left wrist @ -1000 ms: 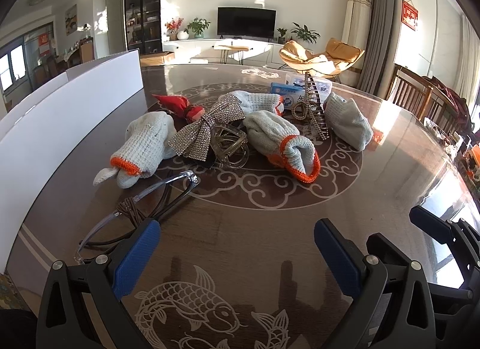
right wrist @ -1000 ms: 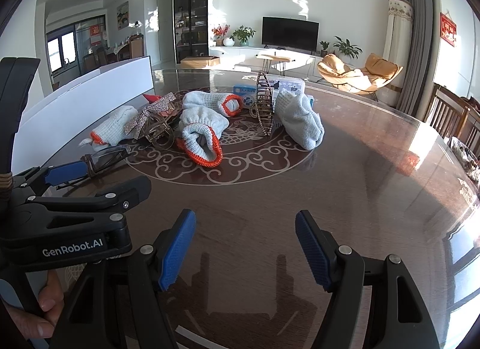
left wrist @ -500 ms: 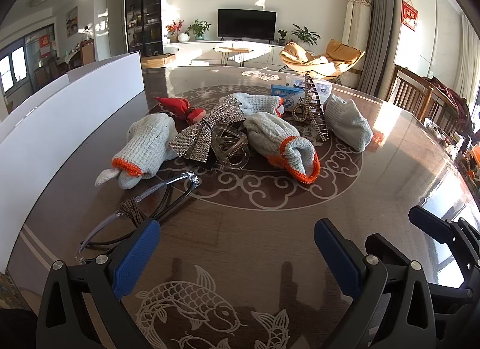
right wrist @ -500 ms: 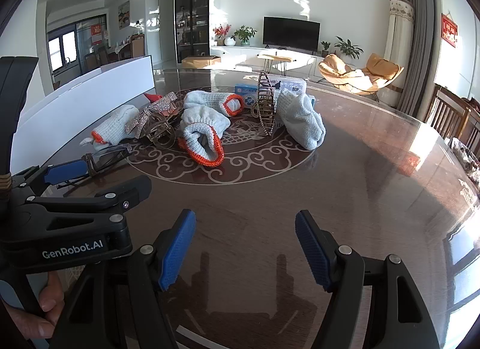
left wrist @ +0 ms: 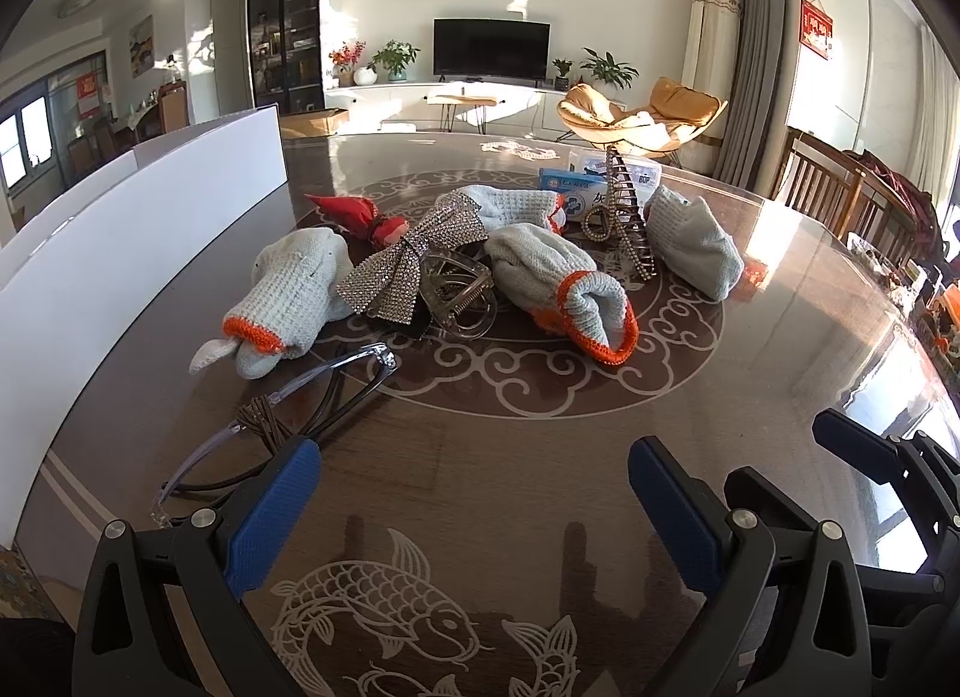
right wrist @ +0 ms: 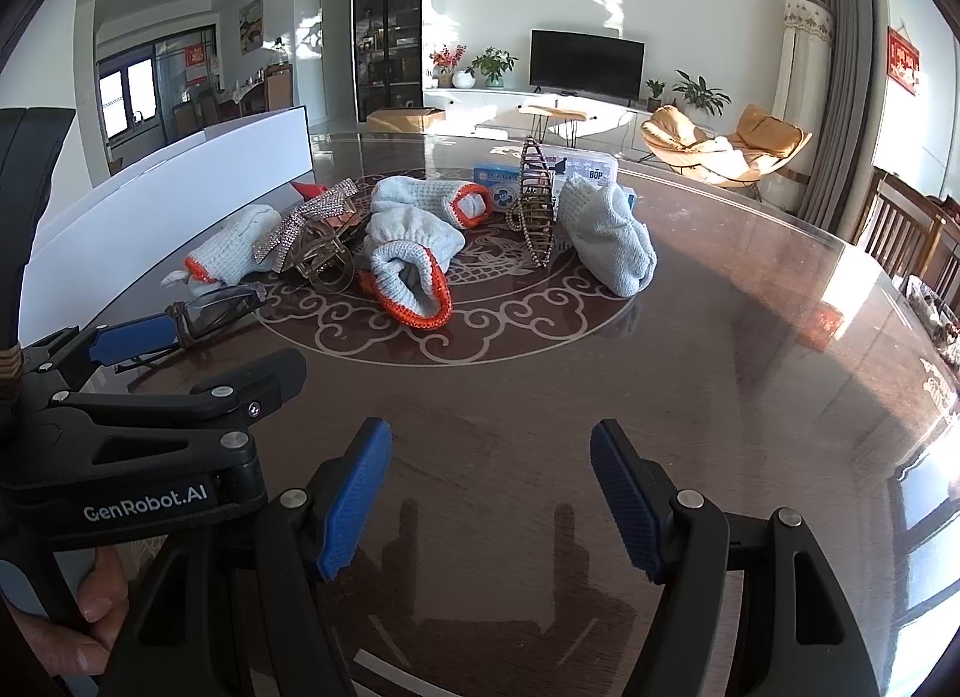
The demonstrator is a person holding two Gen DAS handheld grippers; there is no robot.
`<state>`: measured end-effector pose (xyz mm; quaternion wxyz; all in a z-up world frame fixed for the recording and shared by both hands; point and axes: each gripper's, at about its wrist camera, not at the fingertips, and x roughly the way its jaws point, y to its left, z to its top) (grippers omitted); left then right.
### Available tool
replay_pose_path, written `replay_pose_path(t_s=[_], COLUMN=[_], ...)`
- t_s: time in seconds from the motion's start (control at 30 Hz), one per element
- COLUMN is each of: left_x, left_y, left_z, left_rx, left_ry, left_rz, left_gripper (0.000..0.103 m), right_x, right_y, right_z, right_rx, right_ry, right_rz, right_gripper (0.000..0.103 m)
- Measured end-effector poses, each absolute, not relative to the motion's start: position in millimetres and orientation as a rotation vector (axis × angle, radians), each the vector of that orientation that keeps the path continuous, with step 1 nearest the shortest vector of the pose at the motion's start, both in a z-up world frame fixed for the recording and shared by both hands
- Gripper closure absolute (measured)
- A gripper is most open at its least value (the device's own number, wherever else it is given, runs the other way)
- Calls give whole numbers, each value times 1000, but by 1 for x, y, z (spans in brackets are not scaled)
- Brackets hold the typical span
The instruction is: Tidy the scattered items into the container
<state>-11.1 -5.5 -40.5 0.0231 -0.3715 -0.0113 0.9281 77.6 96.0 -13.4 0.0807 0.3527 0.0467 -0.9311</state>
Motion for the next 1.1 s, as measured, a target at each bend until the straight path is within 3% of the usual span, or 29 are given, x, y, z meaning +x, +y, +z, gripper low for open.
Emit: replay_pose_path(t_s=[1.1], left_x=[-7], left_y=[-13], left_z=[-38], left_rx=[-1138], left_ry=[-84], left_rz=[2834], left_gripper=[0], right_x=[78], right_y=[98], right_z=[-13], right_rx=[1047], right_ry=[114], right_rz=[-2779], right_gripper=[32])
